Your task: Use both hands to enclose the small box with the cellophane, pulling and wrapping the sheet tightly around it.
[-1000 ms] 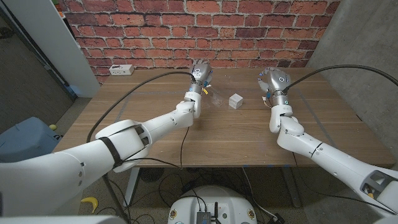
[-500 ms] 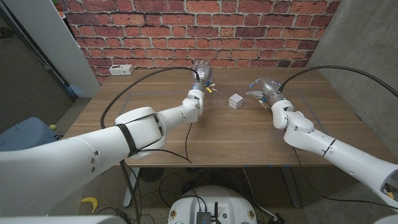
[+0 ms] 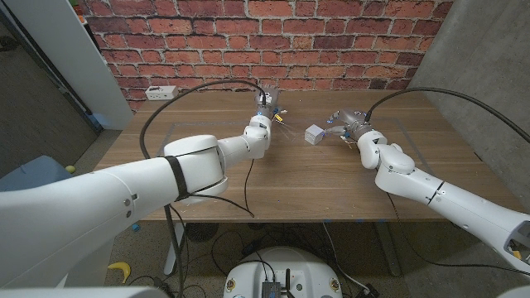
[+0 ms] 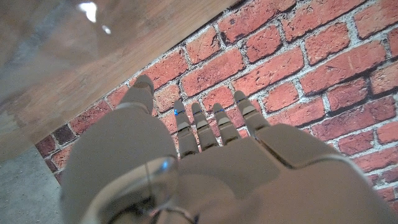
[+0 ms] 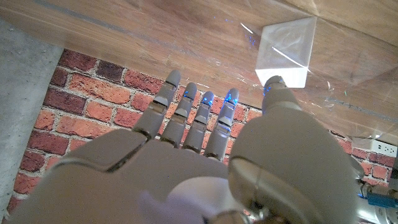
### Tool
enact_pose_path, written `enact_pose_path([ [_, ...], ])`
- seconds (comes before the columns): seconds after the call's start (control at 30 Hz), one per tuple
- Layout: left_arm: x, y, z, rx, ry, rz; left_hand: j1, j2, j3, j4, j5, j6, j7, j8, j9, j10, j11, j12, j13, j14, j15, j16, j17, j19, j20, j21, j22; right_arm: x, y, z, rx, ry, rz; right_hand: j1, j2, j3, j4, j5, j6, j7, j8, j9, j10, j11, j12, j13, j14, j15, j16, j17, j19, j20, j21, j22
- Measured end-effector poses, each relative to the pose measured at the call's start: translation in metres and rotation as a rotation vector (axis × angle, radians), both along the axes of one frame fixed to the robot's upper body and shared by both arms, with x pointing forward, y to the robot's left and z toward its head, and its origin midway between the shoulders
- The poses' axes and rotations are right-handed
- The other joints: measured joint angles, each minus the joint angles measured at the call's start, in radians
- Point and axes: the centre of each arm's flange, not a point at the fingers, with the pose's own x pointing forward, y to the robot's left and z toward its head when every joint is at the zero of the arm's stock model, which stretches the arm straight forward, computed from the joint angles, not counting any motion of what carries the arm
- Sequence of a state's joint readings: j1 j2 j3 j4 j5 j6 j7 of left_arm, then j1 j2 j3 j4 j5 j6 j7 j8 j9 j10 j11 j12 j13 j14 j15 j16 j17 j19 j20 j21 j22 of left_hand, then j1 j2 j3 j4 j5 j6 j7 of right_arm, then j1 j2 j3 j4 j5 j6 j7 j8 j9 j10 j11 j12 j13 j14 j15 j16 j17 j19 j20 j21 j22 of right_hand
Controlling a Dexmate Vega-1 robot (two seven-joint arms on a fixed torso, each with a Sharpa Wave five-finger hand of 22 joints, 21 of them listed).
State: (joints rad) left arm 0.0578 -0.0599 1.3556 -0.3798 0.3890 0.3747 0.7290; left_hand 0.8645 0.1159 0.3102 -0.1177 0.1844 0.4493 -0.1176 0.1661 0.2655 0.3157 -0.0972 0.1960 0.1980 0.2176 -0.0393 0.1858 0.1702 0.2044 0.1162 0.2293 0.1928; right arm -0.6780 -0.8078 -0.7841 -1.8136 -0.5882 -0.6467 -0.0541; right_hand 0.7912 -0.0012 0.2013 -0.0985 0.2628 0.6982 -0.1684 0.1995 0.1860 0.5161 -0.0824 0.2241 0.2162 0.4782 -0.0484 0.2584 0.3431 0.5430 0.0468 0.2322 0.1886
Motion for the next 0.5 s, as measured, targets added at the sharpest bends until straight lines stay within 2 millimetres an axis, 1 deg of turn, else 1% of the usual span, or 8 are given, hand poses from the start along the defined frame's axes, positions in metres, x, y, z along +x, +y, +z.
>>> enact_pose_path([
  [0.07, -0.002, 0.002, 0.001, -0.022, -0.028, -0.005, -0.014, 0.021, 0.004, 0.015, 0.0, 0.001, -0.001, 0.011, -0.005, 0.007, 0.007, 0.007, 0.0, 0.013, -0.001, 0.0, 0.0, 0.016, 0.002, 0.007, 0.0, 0.001, 0.0, 0.0, -0.003, 0.006, -0.006, 0.0, 0.0, 0.0, 0.0, 0.0, -0.001, 0.001, 0.0, 0.0, 0.0, 0.0, 0.0, 0.0, 0.0, 0.0, 0.0, 0.0, 0.0, 0.0, 0.0, 0.0],
  [0.1, -0.004, 0.003, 0.0, -0.035, -0.042, -0.007, -0.02, 0.032, 0.007, 0.02, 0.0, 0.01, -0.009, 0.018, -0.009, 0.017, 0.008, 0.012, 0.0, 0.027, -0.001, 0.004, 0.0, 0.023, 0.001, 0.01, 0.0, 0.002, 0.001, 0.0, -0.003, 0.006, -0.007, 0.0, 0.0, 0.0, 0.0, 0.0, -0.004, 0.004, -0.002, 0.0, 0.0, 0.0, 0.0, 0.0, 0.0, 0.0, 0.0, 0.001, 0.0, 0.0, 0.0, 0.0],
  [0.17, -0.007, 0.006, 0.001, -0.058, -0.088, -0.014, -0.032, 0.044, 0.014, 0.027, 0.0, 0.042, -0.011, 0.031, -0.017, 0.039, 0.012, 0.02, 0.0, 0.056, -0.001, 0.008, 0.0, 0.043, -0.001, 0.019, 0.003, 0.004, 0.002, 0.0, -0.002, 0.008, -0.009, 0.0, 0.0, 0.0, 0.0, 0.004, -0.004, 0.004, -0.003, 0.0, 0.0, 0.0, 0.0, 0.0, 0.0, 0.0, 0.0, 0.003, 0.0, 0.0, 0.0, 0.0],
  [0.3, -0.007, 0.021, -0.014, -0.096, -0.115, -0.018, -0.048, 0.06, 0.028, 0.042, 0.0, 0.149, -0.011, 0.061, -0.032, 0.117, 0.016, 0.046, 0.0, 0.13, -0.002, 0.015, 0.0, 0.06, 0.0, 0.026, 0.005, 0.006, 0.002, -0.001, 0.003, 0.002, -0.026, -0.019, 0.046, 0.012, 0.018, 0.011, 0.0, 0.008, -0.003, 0.0, 0.0, 0.0, 0.0, 0.0, -0.004, 0.004, 0.0, 0.013, 0.0, 0.0, 0.0, 0.0],
  [0.33, -0.003, 0.042, -0.026, -0.104, -0.104, 0.013, -0.062, 0.062, 0.034, 0.046, 0.0, 0.184, -0.007, 0.07, -0.035, 0.147, 0.012, 0.056, 0.002, 0.155, -0.003, 0.015, 0.0, 0.06, 0.0, 0.026, 0.005, 0.007, 0.002, 0.0, 0.004, -0.009, -0.031, -0.016, 0.058, 0.015, 0.021, 0.011, 0.002, 0.01, -0.003, 0.0, 0.0, 0.0, 0.0, 0.0, -0.004, 0.004, 0.0, 0.016, 0.0, 0.0, 0.0, 0.0],
  [0.37, -0.006, 0.038, -0.028, -0.117, -0.116, -0.019, -0.07, 0.061, 0.044, 0.047, 0.0, 0.221, -0.002, 0.079, -0.037, 0.18, 0.007, 0.066, 0.004, 0.18, -0.004, 0.015, 0.0, 0.063, -0.003, 0.027, 0.005, 0.007, 0.003, 0.0, 0.007, -0.017, -0.034, -0.016, 0.062, 0.017, 0.023, 0.011, 0.004, 0.011, -0.003, 0.0, 0.003, 0.003, 0.0, 0.0, -0.004, 0.004, 0.0, 0.017, 0.0, 0.0, 0.0, 0.0],
  [0.43, -0.005, 0.046, -0.035, -0.125, -0.115, -0.025, -0.077, 0.058, 0.063, 0.048, 0.0, 0.295, 0.015, 0.1, -0.038, 0.237, 0.0, 0.083, 0.01, 0.225, -0.005, 0.023, 0.0, 0.066, -0.001, 0.03, 0.005, 0.008, 0.003, 0.001, 0.012, -0.03, -0.04, -0.014, 0.078, 0.024, 0.021, 0.011, 0.0, 0.015, -0.003, 0.0, 0.004, 0.004, 0.0, 0.0, -0.004, 0.004, 0.0, 0.017, 0.0, 0.0, 0.0, 0.0],
  [0.5, -0.005, 0.064, -0.044, -0.14, -0.114, -0.044, -0.088, 0.056, 0.079, 0.047, 0.0, 0.361, 0.037, 0.12, -0.038, 0.275, -0.007, 0.095, 0.017, 0.254, -0.006, 0.023, 0.002, 0.069, 0.005, 0.03, 0.005, 0.008, 0.004, 0.001, 0.019, -0.05, -0.049, -0.013, 0.08, 0.028, 0.023, 0.011, -0.002, 0.017, -0.003, 0.0, 0.002, 0.005, 0.0, 0.0, -0.008, 0.001, 0.0, 0.017, 0.0, 0.0, 0.0, 0.0],
])
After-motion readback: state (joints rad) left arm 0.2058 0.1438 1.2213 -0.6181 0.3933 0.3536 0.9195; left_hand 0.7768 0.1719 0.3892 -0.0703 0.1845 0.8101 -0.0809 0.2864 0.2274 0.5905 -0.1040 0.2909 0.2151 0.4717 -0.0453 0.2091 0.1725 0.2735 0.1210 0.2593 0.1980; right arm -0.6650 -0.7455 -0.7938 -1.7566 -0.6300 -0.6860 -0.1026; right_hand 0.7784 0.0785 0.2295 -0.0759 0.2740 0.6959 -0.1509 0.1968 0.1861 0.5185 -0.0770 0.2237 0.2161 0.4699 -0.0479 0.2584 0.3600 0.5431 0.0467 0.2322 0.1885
